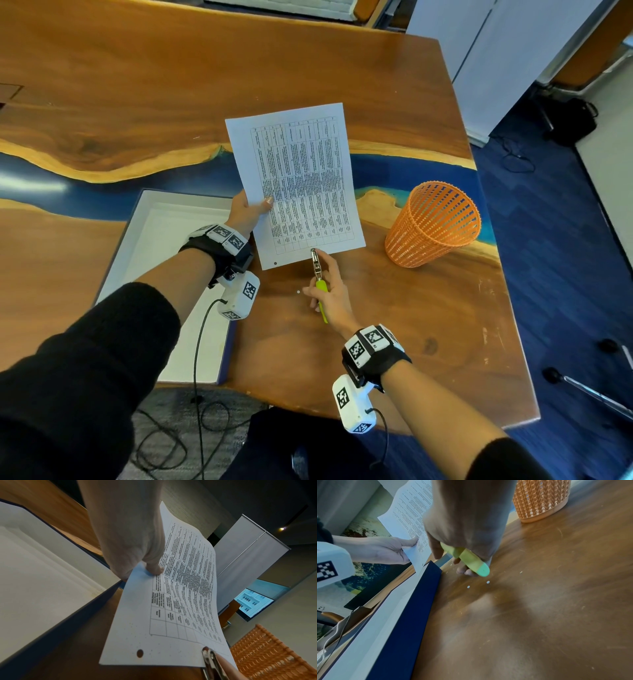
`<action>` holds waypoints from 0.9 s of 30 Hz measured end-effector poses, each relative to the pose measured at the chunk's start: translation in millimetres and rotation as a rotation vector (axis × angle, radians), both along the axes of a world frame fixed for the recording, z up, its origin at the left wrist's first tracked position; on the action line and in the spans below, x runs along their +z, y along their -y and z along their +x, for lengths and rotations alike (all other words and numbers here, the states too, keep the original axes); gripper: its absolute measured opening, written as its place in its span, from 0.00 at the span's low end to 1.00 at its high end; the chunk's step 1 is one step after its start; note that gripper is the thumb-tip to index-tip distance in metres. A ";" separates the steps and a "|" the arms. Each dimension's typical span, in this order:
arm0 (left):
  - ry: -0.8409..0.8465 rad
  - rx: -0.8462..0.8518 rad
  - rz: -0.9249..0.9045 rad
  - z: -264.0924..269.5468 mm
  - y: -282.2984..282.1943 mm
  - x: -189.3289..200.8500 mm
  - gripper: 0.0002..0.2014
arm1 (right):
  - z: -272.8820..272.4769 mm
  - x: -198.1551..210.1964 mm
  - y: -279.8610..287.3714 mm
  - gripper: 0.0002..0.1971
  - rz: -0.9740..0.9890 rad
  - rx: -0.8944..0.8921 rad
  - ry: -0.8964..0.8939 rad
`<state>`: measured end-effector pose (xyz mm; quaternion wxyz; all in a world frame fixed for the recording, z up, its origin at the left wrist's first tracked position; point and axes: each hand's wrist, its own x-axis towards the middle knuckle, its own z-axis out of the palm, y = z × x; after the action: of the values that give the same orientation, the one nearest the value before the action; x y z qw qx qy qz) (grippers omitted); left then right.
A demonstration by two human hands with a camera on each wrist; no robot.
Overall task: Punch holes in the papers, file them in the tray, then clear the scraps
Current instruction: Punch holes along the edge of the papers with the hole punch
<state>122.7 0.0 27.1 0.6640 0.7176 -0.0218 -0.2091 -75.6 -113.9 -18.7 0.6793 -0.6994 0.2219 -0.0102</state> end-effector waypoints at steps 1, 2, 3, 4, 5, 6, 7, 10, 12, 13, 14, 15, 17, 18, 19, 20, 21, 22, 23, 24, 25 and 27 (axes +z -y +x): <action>0.002 -0.002 0.003 -0.1 -0.3 0.3 0.21 | -0.2 -0.3 0.3 0.40 -0.001 -0.002 0.007; 0.002 -0.005 0.004 -0.3 -0.7 0.7 0.21 | -0.5 -0.8 0.5 0.40 -0.005 -0.011 0.011; 0.001 -0.006 0.001 -0.6 -1.0 1.1 0.21 | -0.7 -1.2 0.5 0.40 -0.013 -0.018 0.012; -0.001 -0.004 -0.002 -0.8 -1.3 1.3 0.21 | -1.1 -1.5 0.6 0.40 -0.020 -0.023 0.014; 0.000 0.000 -0.003 -0.9 -1.4 1.4 0.21 | -1.3 -1.7 0.6 0.40 -0.020 -0.026 0.016; 0.003 0.002 -0.003 -1.5 -1.2 1.7 0.21 | -1.5 -1.8 0.6 0.41 -0.015 -0.028 0.018; 0.006 0.005 0.000 -1.9 -1.1 1.7 0.21 | -1.5 -1.8 0.5 0.41 -0.009 -0.029 0.017; 0.003 0.011 -0.001 -2.3 -1.3 1.4 0.20 | -1.3 -2.7 0.3 0.42 0.001 -0.020 0.012; -0.004 0.012 0.001 -2.1 -1.7 1.6 0.21 | -1.4 -2.3 0.9 0.42 -0.022 -0.020 0.009; -0.010 0.012 0.003 -1.8 -2.0 1.7 0.21 | -1.7 -2.1 1.5 0.42 -0.035 -0.023 0.007; -0.016 0.014 0.007 -1.5 -2.5 1.9 0.21 | -2.1 -1.9 2.3 0.42 -0.041 -0.029 0.006; -0.020 0.017 0.011 -1.1 -3.1 1.9 0.21 | -2.8 -1.5 3.0 0.41 -0.039 -0.038 0.005; -0.030 0.019 0.013 -0.7 -4.4 2.2 0.21 | -4.0 -1.3 4.7 0.41 -0.032 -0.053 0.005; -0.036 0.017 0.012 -0.5 -5.0 2.4 0.21 | -4.2 -1.1 5.5 0.40 -0.024 -0.058 0.005; -0.038 0.015 0.011 -0.3 -5.5 2.2 0.21 | -4.2 -0.8 6.1 0.40 -0.015 -0.065 0.001; -0.041 0.013 0.011 -0.4 -6.0 2.9 0.21 | -3.7 -0.7 6.7 0.40 -0.007 -0.074 -0.005; -0.041 0.010 0.009 -0.3 -6.4 3.3 0.21 | -3.2 -0.2 7.1 0.39 0.003 -0.086 -0.015; -0.041 0.006 0.007 -0.3 -7.2 3.8 0.22 | -3.0 0.1 7.1 0.38 0.018 -0.099 -0.022; -0.038 -0.001 0.003 -0.1 -7.7 4.2 0.22 | -3.0 0.3 7.4 0.37 0.032 -0.113 -0.029; -0.035 -0.008 0.003 0.2 -8.4 4.9 0.23 | -3.0 -0.5 8.2 0.35 0.044 -0.131 -0.039; -0.034 -0.011 0.003 0.8 -9.3 4.9 0.23 | -2.9 -1.1 9.2 0.32 0.048 -0.151 -0.057; -0.039 -0.011 0.011 2.5 -11.4 4.9 0.23 | -1.9 -2.0 12.8 0.27 0.033 -0.182 -0.110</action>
<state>125.1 11.4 31.9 0.6594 0.7167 -0.0114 -0.2268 -77.5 -126.7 -20.7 0.6737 -0.6647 0.3216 -0.0296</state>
